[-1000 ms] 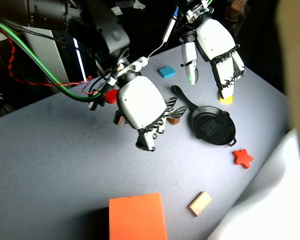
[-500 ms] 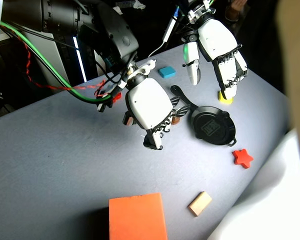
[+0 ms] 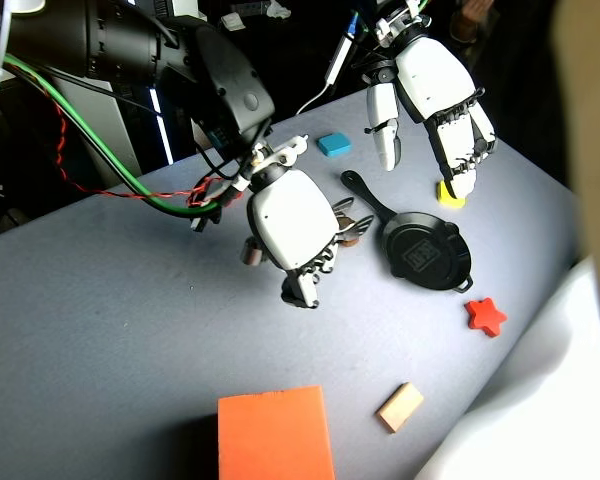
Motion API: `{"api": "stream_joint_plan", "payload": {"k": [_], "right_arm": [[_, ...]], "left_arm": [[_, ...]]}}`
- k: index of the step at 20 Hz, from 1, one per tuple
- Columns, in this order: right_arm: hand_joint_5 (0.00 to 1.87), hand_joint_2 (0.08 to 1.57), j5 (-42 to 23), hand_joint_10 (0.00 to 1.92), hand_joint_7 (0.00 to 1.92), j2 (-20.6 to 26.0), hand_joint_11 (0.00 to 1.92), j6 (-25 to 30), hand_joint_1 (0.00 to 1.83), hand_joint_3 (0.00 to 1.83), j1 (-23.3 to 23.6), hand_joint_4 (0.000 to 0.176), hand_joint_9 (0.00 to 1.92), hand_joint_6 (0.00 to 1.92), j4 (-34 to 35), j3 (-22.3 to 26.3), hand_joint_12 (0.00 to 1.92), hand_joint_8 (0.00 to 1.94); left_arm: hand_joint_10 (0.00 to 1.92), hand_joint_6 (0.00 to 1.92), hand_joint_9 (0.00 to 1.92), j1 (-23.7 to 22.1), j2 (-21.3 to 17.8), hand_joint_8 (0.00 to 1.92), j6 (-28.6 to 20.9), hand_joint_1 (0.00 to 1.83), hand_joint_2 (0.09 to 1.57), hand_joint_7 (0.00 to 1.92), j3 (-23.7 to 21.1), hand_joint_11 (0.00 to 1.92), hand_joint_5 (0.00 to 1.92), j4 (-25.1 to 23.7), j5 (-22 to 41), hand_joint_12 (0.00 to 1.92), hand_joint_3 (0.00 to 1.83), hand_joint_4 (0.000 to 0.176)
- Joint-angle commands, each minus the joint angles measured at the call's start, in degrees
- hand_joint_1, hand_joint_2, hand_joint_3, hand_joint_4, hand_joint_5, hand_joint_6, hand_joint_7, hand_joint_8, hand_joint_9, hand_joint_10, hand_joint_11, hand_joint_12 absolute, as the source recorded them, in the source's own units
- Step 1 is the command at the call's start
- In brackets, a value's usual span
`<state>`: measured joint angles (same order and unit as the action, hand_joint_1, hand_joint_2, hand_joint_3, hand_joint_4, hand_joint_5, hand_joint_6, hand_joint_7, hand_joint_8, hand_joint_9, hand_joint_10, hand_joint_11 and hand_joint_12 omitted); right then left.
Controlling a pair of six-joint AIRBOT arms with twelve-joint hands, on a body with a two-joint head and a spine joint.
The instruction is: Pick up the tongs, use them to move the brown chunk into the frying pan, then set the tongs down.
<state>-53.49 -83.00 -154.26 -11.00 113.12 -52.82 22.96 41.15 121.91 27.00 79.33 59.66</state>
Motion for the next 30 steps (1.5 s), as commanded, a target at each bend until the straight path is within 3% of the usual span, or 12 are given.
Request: {"api": "stream_joint_plan", "payload": {"k": [1, 4, 20, 30], "right_arm": [[0.82, 1.20, 0.12, 0.07, 1.07, 0.11, 0.42, 0.13, 1.12, 0.00, 0.76, 0.000, 1.00, 1.22, -3.67, 0.04, 1.30, 0.00], [0.80, 1.21, -0.29, 0.07, 1.07, 0.31, 0.40, 0.03, 1.11, 0.00, 1.06, 0.000, 0.99, 1.25, -3.67, 0.04, 1.33, 0.00], [0.80, 1.20, 0.97, 0.07, 1.07, 2.62, 0.41, -0.78, 1.11, 0.00, 3.35, 0.000, 1.00, 1.23, -0.28, 1.20, 1.31, 0.00], [0.80, 1.20, 1.06, 0.08, 1.07, 1.72, 0.42, 0.57, 1.11, 0.00, 0.81, 0.000, 1.00, 1.24, -2.95, 1.03, 1.31, 0.00]], "left_arm": [[0.00, 0.00, 0.43, -0.90, -0.76, 0.00, 0.35, 0.21, 1.38, 0.31, -0.12, 0.00, 0.21, -4.50, 3.34, 1.27, 0.00, 0.000], [0.01, 0.01, 0.43, -1.03, -0.76, 0.00, 0.63, 0.27, 1.37, 0.32, -0.08, 0.00, 0.23, -4.50, 3.34, 1.28, 0.00, 0.000], [0.00, 0.00, 0.41, -1.41, -0.76, 0.00, 1.26, 0.19, 1.39, 0.30, 0.19, 0.00, 0.25, -4.47, 3.34, 1.25, 0.00, 0.002], [0.01, 0.00, 0.44, -1.41, -0.77, 0.00, 1.26, 0.19, 1.38, 0.32, 0.35, 0.00, 0.24, -4.45, 3.22, 1.27, 0.00, 0.004]]}}
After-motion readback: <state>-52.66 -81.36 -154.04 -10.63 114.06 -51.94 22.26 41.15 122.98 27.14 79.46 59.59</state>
